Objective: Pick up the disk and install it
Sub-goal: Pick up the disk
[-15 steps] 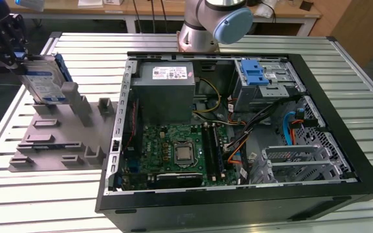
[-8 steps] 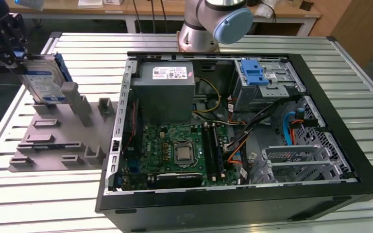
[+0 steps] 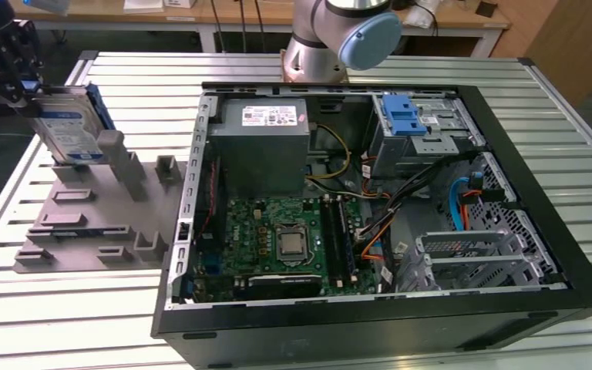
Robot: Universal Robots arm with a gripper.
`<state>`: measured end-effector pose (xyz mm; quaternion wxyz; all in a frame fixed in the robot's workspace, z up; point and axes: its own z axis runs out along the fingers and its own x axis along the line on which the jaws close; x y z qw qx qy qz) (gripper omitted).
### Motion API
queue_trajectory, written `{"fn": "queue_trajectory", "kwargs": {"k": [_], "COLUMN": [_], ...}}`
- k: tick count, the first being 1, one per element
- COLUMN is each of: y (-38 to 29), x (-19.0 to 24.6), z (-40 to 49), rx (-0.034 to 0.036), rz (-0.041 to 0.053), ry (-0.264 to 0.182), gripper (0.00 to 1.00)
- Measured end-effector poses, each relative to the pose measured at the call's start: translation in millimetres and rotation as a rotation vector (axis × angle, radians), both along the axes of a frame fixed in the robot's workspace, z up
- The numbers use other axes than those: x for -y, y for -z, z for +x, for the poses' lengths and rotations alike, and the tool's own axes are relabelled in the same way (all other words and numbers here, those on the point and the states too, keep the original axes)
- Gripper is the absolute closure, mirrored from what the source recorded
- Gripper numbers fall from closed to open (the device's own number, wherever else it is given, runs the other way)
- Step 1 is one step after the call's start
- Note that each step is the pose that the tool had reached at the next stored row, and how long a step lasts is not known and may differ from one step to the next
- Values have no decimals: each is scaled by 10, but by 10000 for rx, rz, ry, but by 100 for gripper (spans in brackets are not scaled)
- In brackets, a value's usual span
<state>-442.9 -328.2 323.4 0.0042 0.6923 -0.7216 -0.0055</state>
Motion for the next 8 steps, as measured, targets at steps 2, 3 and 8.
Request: {"fn": "queue_trajectory", "kwargs": {"k": [2, 3, 8], "y": [-6, -7, -19], "x": [0, 0, 0], "z": [0, 0, 0], "rx": [0, 0, 0], "rz": [0, 0, 0], "ry": [0, 0, 0], "gripper": [64, 64, 64]}}
